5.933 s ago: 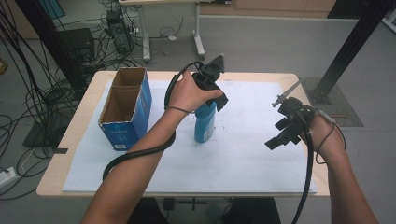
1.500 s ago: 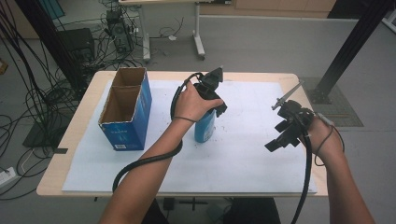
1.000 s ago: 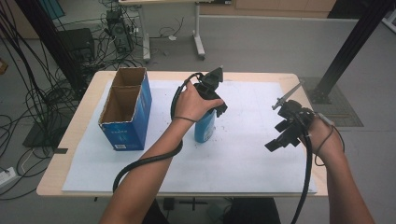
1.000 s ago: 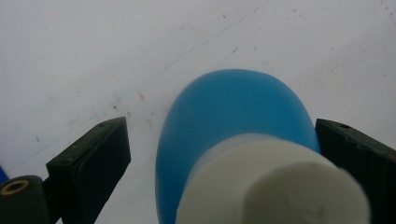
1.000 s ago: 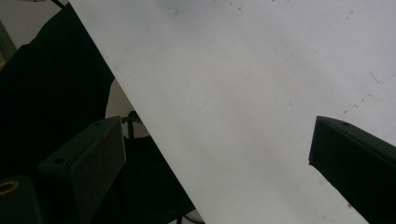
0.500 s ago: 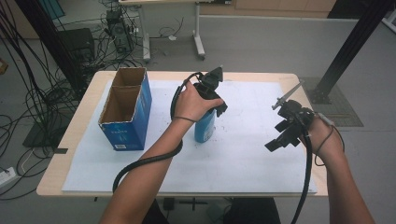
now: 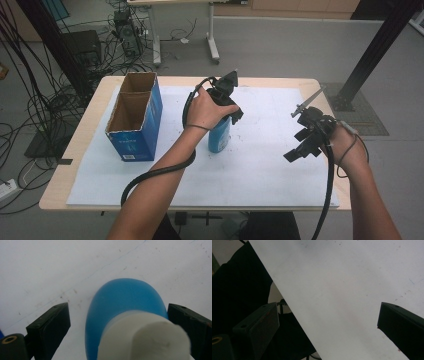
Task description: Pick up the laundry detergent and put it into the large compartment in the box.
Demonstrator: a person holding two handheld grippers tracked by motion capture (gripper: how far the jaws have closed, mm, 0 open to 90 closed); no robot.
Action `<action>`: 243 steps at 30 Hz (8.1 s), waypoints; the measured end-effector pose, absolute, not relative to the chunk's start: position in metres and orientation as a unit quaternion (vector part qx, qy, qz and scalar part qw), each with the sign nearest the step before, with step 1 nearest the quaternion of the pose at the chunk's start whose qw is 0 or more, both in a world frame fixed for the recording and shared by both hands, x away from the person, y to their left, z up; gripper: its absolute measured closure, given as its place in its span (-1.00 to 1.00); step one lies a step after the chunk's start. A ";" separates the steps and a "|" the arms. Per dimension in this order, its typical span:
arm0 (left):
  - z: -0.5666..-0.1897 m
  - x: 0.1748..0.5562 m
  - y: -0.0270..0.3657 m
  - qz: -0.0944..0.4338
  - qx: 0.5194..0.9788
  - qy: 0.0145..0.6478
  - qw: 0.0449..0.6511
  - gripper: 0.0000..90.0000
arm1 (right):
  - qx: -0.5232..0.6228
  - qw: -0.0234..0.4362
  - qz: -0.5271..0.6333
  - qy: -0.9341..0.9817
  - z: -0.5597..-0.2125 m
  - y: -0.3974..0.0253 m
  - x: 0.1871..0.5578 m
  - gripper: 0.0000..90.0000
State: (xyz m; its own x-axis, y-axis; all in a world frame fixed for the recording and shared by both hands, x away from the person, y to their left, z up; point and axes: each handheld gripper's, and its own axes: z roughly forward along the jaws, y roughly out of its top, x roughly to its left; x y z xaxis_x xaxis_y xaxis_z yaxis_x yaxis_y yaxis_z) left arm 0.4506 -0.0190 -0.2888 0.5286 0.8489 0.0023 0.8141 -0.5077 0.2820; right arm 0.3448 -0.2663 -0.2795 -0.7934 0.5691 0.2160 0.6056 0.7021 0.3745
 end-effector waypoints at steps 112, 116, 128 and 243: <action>-0.286 0.449 -0.021 0.066 0.861 0.489 0.125 -0.17 | -0.320 0.036 -0.223 -0.920 -0.279 -0.266 0.345 -0.92; -0.286 0.450 -0.021 0.065 0.861 0.489 0.125 -0.17 | -0.320 0.039 -0.223 -0.920 -0.280 -0.266 0.345 -0.92; -0.286 0.450 -0.021 0.063 0.860 0.490 0.125 -0.18 | -0.319 0.038 -0.223 -0.920 -0.280 -0.265 0.346 -0.92; -0.044 0.426 0.000 0.073 0.871 0.447 0.188 -0.17 | -0.308 0.022 -0.233 -0.922 -0.266 -0.253 0.343 -0.92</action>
